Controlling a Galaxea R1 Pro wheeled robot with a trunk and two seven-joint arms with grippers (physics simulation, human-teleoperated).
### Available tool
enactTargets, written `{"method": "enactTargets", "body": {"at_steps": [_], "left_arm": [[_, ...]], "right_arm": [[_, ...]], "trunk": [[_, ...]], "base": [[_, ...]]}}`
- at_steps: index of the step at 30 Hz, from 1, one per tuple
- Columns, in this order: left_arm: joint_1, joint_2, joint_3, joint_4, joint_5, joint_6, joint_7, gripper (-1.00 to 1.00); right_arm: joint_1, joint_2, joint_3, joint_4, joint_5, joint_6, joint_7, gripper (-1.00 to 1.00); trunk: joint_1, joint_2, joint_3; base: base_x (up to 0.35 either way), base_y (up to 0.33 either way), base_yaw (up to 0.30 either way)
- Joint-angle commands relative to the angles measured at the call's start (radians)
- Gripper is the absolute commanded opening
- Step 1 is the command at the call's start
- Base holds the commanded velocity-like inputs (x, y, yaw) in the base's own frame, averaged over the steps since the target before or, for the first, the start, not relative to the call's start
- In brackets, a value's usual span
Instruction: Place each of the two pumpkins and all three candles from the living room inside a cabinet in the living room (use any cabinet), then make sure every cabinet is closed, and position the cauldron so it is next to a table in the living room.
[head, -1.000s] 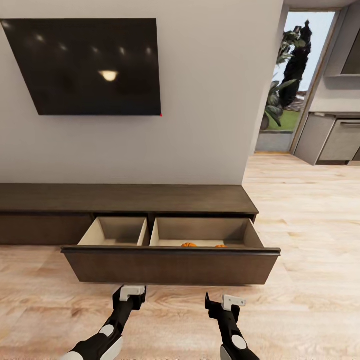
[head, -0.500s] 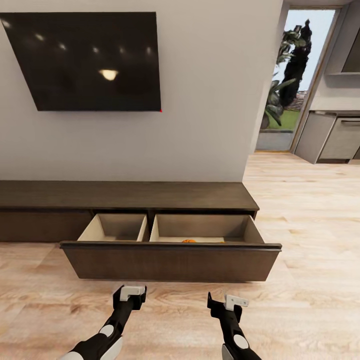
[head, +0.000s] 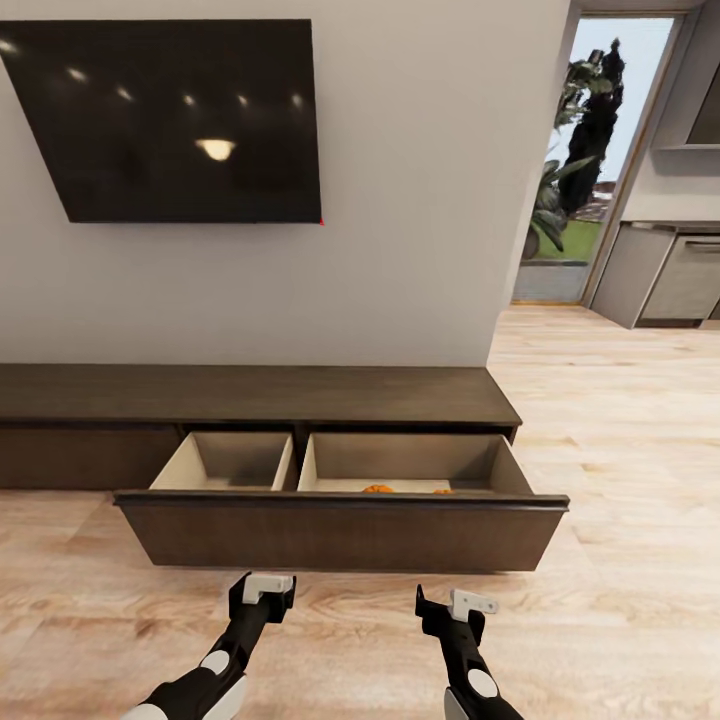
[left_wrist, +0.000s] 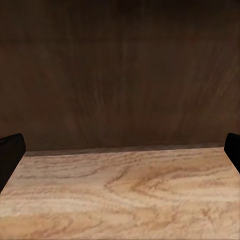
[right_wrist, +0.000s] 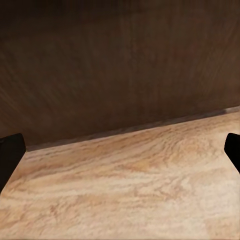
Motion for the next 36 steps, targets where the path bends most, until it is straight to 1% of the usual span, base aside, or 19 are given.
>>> {"method": "enactTargets", "body": {"at_steps": [1,13,21,30,36], "left_arm": [[-0.001,0.001,-0.009,-0.001,0.002,-0.002,0.009,1.00],[-0.001,0.001,-0.009,0.000,0.001,-0.002,0.009,1.00],[-0.001,0.002,-0.009,0.000,0.001,-0.002,0.009,1.00],[-0.001,0.002,-0.009,0.000,0.001,-0.002,0.009,1.00],[-0.001,0.001,-0.009,-0.001,0.002,-0.001,0.010,1.00]], "right_arm": [[-0.001,-0.001,0.008,0.000,-0.010,-0.005,-0.007,1.00],[-0.001,-0.001,0.008,0.001,-0.010,-0.004,-0.007,1.00],[-0.001,-0.001,0.008,0.002,-0.010,-0.004,-0.007,1.00],[-0.001,-0.001,0.008,0.002,-0.010,-0.004,-0.007,1.00],[-0.001,-0.001,0.008,0.002,-0.010,-0.004,-0.007,1.00]], "trunk": [[0.000,0.000,-0.001],[0.000,0.000,-0.001],[0.000,0.000,-0.001],[0.000,0.000,-0.001],[0.000,0.000,-0.001]], "base": [[0.020,0.000,0.000],[0.135,0.000,0.000],[0.068,0.000,0.000],[0.258,0.000,0.000],[0.079,0.000,0.000]]}}
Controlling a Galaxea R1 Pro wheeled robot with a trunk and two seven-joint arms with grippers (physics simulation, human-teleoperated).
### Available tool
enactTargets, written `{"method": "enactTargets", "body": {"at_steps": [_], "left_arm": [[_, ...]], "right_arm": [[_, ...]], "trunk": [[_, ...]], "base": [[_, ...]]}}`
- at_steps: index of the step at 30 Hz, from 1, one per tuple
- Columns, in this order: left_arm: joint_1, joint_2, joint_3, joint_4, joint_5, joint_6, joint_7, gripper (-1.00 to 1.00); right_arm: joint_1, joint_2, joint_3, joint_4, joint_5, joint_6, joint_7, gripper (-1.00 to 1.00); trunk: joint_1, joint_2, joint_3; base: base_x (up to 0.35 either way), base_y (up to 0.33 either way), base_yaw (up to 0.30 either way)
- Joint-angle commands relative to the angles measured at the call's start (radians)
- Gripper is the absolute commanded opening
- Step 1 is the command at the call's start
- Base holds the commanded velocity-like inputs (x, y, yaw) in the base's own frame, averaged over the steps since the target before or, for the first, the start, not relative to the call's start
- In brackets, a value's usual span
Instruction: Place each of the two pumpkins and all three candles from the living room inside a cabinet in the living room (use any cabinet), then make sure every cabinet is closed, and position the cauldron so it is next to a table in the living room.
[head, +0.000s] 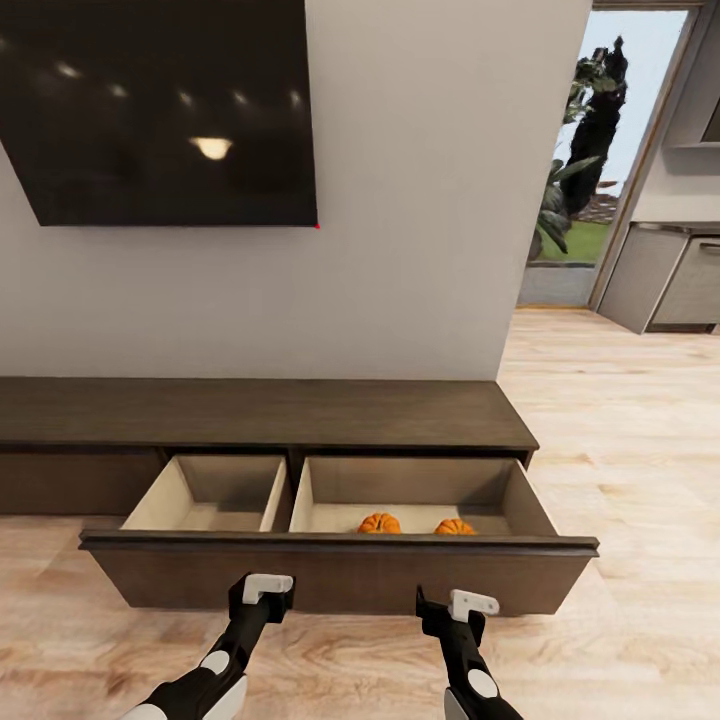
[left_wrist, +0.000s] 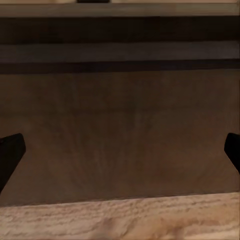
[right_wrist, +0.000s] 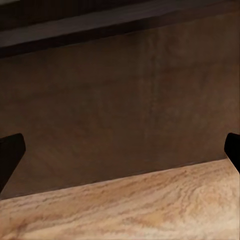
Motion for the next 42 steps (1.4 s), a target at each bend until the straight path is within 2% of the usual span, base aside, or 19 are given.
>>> {"method": "enactTargets", "body": {"at_steps": [1,17,38,42], "left_arm": [[-0.001,0.000,-0.009,-0.001,0.002,-0.002,0.009,1.00],[-0.001,-0.001,-0.009,-0.002,0.002,-0.002,0.010,1.00],[-0.001,0.000,-0.009,0.000,0.004,-0.002,0.010,1.00],[-0.001,-0.001,-0.009,0.001,0.004,-0.002,0.010,1.00]], "right_arm": [[-0.001,-0.001,0.008,0.001,-0.010,-0.005,-0.007,1.00],[-0.001,-0.001,0.008,0.000,-0.010,-0.006,-0.007,1.00],[-0.001,-0.001,0.008,-0.002,-0.009,-0.007,-0.004,1.00],[0.000,-0.001,0.009,-0.011,-0.009,-0.011,0.000,1.00]], "trunk": [[0.000,0.000,-0.001],[0.000,0.000,-0.001],[0.080,-0.147,-0.067],[0.084,-0.153,-0.082]], "base": [[0.018,0.000,0.000],[0.003,0.000,0.000],[0.000,0.000,0.000],[0.000,0.000,0.000]]}}
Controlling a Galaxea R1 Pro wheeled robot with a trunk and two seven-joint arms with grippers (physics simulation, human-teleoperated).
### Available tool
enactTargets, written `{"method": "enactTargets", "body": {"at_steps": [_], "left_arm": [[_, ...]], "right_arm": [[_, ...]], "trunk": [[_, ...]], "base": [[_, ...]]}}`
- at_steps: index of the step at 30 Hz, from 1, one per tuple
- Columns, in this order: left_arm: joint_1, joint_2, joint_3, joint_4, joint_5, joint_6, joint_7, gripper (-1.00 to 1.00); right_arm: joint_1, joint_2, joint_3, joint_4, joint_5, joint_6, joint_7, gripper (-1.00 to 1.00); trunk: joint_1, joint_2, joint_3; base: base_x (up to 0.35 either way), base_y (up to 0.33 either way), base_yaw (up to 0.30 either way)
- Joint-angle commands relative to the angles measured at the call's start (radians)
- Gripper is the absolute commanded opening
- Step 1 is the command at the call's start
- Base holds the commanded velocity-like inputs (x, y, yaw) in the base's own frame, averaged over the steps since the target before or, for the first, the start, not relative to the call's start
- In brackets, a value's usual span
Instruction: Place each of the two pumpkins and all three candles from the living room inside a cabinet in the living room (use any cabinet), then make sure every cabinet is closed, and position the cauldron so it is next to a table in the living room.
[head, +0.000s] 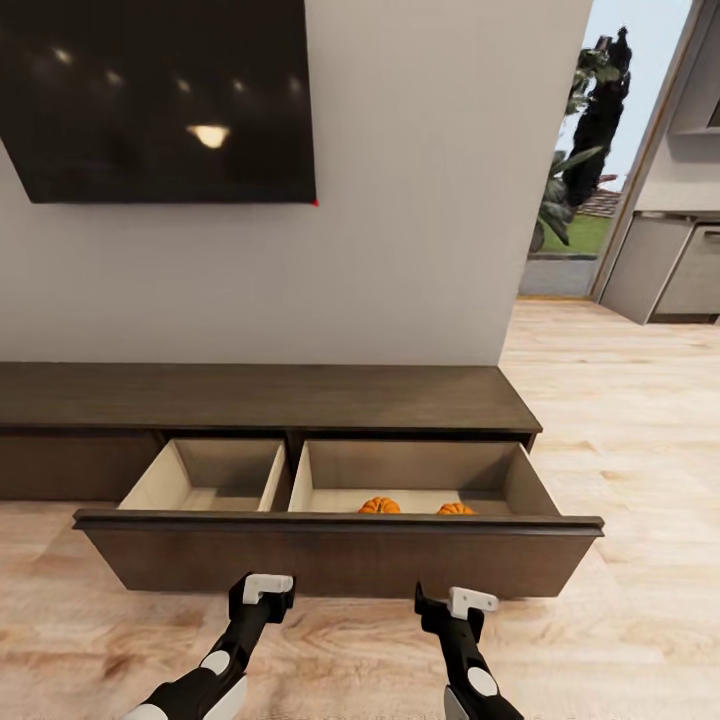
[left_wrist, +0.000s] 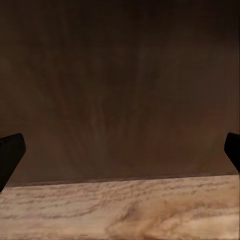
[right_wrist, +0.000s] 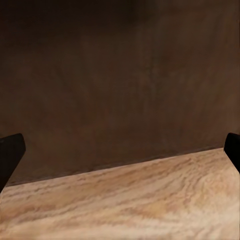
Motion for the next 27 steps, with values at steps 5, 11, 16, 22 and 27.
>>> {"method": "enactTargets", "body": {"at_steps": [5,11,16,22,27], "left_arm": [[-0.001,0.001,-0.009,-0.001,0.002,-0.001,0.008,1.00],[-0.001,0.001,-0.009,-0.002,0.001,-0.001,0.007,1.00],[-0.001,-0.006,-0.009,-0.002,0.000,-0.001,0.012,1.00],[-0.001,-0.021,-0.009,-0.002,0.001,-0.002,0.015,1.00],[-0.001,-0.021,-0.010,-0.002,0.002,-0.002,0.016,1.00]], "right_arm": [[0.005,-0.001,0.009,-0.023,-0.009,-0.008,-0.005,1.00],[0.041,-0.002,0.008,-0.066,-0.009,-0.008,-0.004,1.00],[0.050,-0.007,0.007,-0.072,-0.010,-0.007,-0.005,1.00],[0.052,-0.008,0.007,-0.071,-0.010,-0.006,-0.005,1.00],[0.052,-0.009,0.008,-0.071,-0.009,-0.006,-0.005,1.00]], "trunk": [[0.002,-0.002,-0.020],[0.004,-0.003,-0.040],[0.004,-0.003,-0.040],[0.004,-0.003,-0.040],[0.004,-0.003,-0.040]], "base": [[0.000,0.000,0.000],[0.000,0.000,0.000],[0.000,0.000,0.000],[0.000,0.000,0.000],[0.012,0.000,0.000]]}}
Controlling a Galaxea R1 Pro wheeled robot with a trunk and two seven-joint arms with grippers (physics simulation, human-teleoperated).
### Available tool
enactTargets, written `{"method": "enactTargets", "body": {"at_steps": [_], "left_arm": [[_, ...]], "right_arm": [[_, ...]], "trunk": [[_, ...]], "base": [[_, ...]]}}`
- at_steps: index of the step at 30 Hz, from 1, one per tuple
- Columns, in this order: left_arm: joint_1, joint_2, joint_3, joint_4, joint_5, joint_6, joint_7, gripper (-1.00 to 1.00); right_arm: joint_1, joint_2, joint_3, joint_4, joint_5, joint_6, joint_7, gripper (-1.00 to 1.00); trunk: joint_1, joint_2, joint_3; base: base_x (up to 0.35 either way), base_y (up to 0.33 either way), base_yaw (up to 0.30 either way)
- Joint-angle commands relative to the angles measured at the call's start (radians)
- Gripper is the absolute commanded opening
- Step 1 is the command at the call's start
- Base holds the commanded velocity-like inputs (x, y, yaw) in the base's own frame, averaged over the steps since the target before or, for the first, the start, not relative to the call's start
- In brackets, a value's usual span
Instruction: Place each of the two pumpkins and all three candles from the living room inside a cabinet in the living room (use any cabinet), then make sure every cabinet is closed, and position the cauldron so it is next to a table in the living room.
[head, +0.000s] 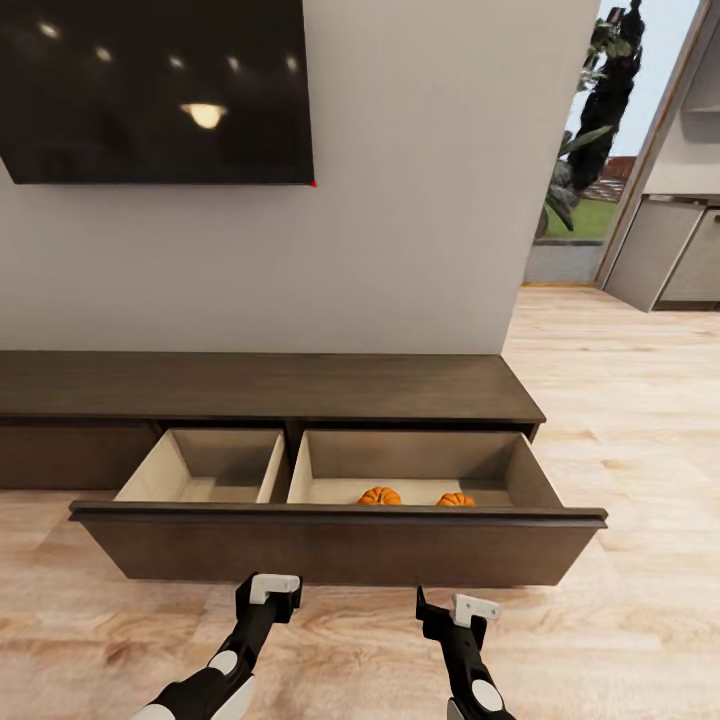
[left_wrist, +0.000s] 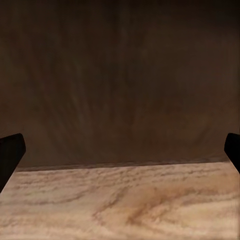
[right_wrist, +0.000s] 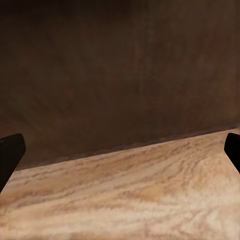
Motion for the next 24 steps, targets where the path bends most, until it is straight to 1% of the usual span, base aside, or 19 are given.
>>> {"method": "enactTargets", "body": {"at_steps": [1,9,12,18,24], "left_arm": [[-0.001,0.000,-0.008,0.000,0.002,-0.004,0.008,1.00],[-0.001,0.000,-0.009,0.000,0.002,-0.003,0.007,1.00],[-0.001,0.000,-0.009,0.000,0.002,-0.004,0.007,1.00],[-0.001,0.000,-0.009,0.000,0.002,-0.004,0.007,1.00],[-0.001,0.000,-0.009,0.000,0.002,-0.004,0.007,1.00]], "right_arm": [[-0.001,-0.001,0.007,0.000,-0.010,-0.005,-0.006,1.00],[-0.001,-0.001,0.007,0.000,-0.010,-0.005,-0.006,1.00],[-0.001,-0.001,0.007,0.000,-0.010,-0.005,-0.006,1.00],[-0.001,-0.001,0.006,0.001,-0.011,-0.005,-0.006,1.00],[-0.001,-0.001,0.006,0.002,-0.011,-0.005,-0.006,1.00]], "trunk": [[0.000,0.000,-0.001],[0.000,0.000,-0.001],[0.000,0.000,-0.001],[0.000,0.000,-0.001],[0.000,0.000,-0.001]], "base": [[0.093,0.000,0.000],[0.055,0.000,0.000],[0.170,0.000,0.000],[0.257,0.000,0.000],[0.095,0.000,0.000]]}}
